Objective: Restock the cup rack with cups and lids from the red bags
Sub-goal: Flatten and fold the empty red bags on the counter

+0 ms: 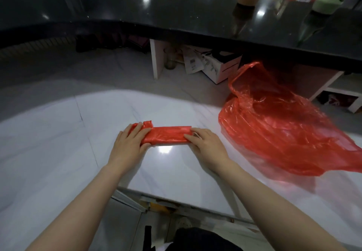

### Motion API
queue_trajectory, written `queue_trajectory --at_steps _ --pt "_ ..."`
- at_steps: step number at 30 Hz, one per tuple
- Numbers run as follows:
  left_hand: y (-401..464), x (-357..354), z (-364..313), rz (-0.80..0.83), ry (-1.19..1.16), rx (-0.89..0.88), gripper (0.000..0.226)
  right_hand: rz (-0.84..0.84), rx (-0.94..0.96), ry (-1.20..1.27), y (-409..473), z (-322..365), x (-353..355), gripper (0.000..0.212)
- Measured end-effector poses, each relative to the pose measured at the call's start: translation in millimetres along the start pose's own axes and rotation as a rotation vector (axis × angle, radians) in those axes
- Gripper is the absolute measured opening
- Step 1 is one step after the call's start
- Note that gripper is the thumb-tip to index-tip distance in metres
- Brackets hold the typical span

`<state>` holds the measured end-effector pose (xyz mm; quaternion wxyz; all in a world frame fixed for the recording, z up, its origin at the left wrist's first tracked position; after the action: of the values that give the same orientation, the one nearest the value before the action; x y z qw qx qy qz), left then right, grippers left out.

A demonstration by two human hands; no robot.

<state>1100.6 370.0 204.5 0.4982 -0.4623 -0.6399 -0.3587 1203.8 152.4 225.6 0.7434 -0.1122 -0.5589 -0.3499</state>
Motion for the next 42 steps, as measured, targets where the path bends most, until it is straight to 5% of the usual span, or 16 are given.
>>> queue_trajectory --at_steps 10,16,22,26,30,32,36,42 --pt "26.4 30.2 -8.1 -0.146 0.064 0.107 0.080 0.035 0.049 0.061 37.2 -19.2 7.2 0.027" --pt "36.4 26.2 -63.9 -0.143 -0.003 -0.062 0.073 0.048 0.027 0.075 26.5 -31.5 35.4 0.029" --pt "39.5 28.0 -128.3 -0.116 0.009 -0.286 0.071 -0.216 0.048 0.008 -18.6 -44.0 102.7 0.028" --pt "23.7 30.9 -158.2 -0.105 0.000 -0.382 0.073 -0.306 -0.162 -0.233 -72.6 -69.9 139.5 0.048" --pt "-10.0 23.9 -175.1 -0.106 -0.050 -0.422 0.072 0.048 -0.607 -0.603 -134.4 -124.1 159.3 0.086" --pt "-30.9 16.9 -177.9 -0.098 -0.081 -0.431 0.072 0.155 -0.717 -0.680 -156.6 -134.6 164.9 0.079" --pt "-61.7 2.4 -182.2 -0.061 -0.101 -0.394 0.069 0.225 -0.625 -0.777 -167.7 -122.3 166.7 0.025" --pt "-93.5 3.3 -195.1 -0.063 -0.135 -0.306 0.071 -0.164 -0.479 -0.135 -150.5 -86.6 190.0 0.006"
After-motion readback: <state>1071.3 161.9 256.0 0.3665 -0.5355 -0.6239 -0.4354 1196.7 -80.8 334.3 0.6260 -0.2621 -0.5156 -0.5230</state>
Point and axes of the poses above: each hand's wrist, its own y-axis towards the middle knuckle, its own x-axis out of the back of the hand, z = x × y, the point moved 6 cm from there along y, towards the middle knuckle
